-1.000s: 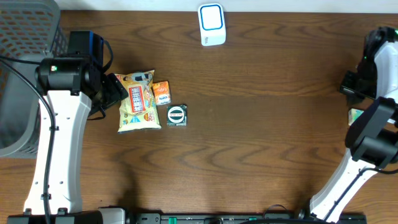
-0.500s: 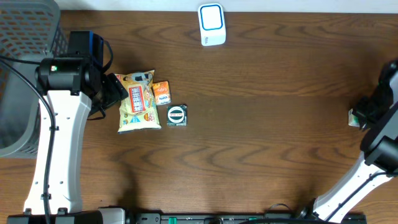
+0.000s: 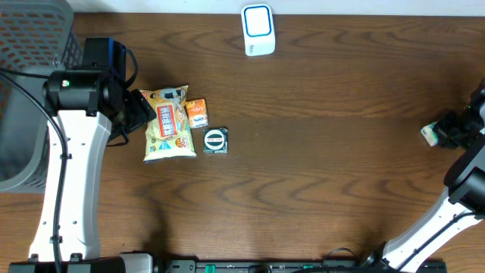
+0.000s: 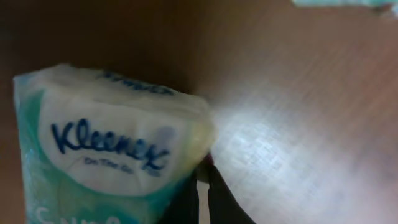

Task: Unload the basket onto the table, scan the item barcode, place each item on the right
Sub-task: 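Lower the tissue pack at the right edge and open the right gripper, then reach the right gripper left and grasp the orange snack box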

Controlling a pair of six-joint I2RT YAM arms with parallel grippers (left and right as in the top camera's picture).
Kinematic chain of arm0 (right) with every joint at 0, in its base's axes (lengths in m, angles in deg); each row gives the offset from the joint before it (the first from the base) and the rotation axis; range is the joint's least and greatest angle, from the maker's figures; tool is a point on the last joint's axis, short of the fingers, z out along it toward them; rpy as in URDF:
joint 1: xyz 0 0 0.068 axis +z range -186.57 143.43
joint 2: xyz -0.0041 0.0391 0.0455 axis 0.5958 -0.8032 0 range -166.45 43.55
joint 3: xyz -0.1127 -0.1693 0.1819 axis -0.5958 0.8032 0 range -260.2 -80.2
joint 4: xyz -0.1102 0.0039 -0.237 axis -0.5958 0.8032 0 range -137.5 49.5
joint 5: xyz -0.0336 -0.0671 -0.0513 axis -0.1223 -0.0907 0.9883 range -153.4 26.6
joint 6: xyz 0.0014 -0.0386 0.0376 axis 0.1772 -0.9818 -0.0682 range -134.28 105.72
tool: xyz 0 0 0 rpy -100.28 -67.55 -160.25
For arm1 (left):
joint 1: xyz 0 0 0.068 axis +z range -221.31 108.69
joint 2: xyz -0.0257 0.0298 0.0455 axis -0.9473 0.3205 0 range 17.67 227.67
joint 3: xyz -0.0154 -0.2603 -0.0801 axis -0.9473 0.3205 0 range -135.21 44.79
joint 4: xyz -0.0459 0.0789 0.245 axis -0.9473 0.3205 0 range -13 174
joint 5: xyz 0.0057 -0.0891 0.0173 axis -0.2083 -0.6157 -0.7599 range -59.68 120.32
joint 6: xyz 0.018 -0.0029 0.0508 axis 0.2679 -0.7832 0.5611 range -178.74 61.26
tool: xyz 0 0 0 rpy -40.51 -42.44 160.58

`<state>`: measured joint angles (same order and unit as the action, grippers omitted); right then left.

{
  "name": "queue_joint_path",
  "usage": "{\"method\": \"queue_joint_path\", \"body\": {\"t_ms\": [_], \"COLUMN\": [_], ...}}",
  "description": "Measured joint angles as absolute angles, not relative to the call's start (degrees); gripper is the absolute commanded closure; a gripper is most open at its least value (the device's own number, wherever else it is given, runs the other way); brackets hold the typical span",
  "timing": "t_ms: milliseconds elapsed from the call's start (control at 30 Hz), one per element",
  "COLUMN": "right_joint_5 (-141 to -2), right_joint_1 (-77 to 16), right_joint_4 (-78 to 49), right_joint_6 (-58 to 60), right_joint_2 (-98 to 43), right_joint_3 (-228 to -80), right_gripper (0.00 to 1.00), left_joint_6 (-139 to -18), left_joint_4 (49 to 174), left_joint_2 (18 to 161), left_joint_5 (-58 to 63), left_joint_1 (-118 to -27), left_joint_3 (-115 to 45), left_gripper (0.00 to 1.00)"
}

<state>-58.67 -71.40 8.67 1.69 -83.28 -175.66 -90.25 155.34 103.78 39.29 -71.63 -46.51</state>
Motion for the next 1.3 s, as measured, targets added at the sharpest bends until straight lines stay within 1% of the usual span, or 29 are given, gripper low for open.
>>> {"method": "queue_joint_path", "body": {"t_ms": [133, 267, 300, 367, 433, 500, 600, 667, 700, 767, 900, 1033, 1300], "right_joint_5": [-59.85, -61.42, -62.27, -64.96, -67.48, -68.28, -66.73, -65.42, -64.92, -64.15, -62.67, -59.96, -51.65], "right_joint_1": [-71.37, -71.11, -70.91, -70.35, -69.17, -67.68, -64.84, -63.4, -63.02, -62.65, -62.98, -63.48, -66.61], "right_joint_4": [11.77, 19.94, 21.76, 25.04, 28.16, 29.52, 28.01, 24.95, 23.48, 20.58, 14.72, 11.31, 10.44], "right_joint_6": [1.43, 1.05, 0.77, -0.32, -1.5, -2.16, -2.86, -3.1, -3.23, -3.36, -3.43, -3.45, -3.65], "right_joint_2": [-83.61, -83.59, -83.5, -83.35, -83.17, -83.17, -83.17, -83.17, -83.17, -83.26, -83.41, -83.48, -83.48], "right_joint_3": [-181.3, -193.85, -196.3, -199.22, -199.68, -198.94, -194.92, -190.61, -188.93, -185.24, -180.03, -177.96, -177.94], "right_gripper": [0.93, 0.87, 0.89, 0.98, 0.99, 0.96, 0.95, 0.97, 0.99, 0.99, 0.98, 0.96, 0.96], "left_joint_6": [-90.27, -90.27, -90.27, -90.27, -90.27, -90.27, -90.27, -90.25, -90.27, -90.27, -90.27, -90.27, -90.25], "left_joint_4": [155.34, 155.34, 155.36, 155.36, 155.32, 155.34, 155.34, 155.34, 155.34, 155.34, 155.36, 155.34, 155.34], "left_joint_2": [103.78, 103.78, 103.78, 103.78, 103.78, 103.78, 103.78, 103.78, 103.78, 103.78, 103.78, 103.78, 103.78], "left_joint_5": [39.29, 39.29, 39.29, 39.29, 39.29, 39.29, 39.29, 39.29, 39.27, 39.29, 39.29, 39.29, 39.29], "left_joint_1": [-71.63, -71.63, -71.63, -71.63, -71.63, -71.63, -71.63, -71.63, -71.63, -71.63, -71.63, -71.63, -71.63], "left_joint_3": [-46.51, -46.51, -46.51, -46.51, -46.51, -46.51, -46.51, -46.51, -46.51, -46.51, -46.51, -46.51, -46.51], "left_gripper": [0.02, 0.02, 0.02, 0.02, 0.02, 0.02, 0.03, 0.02, 0.02, 0.02, 0.02, 0.02, 0.02]}}
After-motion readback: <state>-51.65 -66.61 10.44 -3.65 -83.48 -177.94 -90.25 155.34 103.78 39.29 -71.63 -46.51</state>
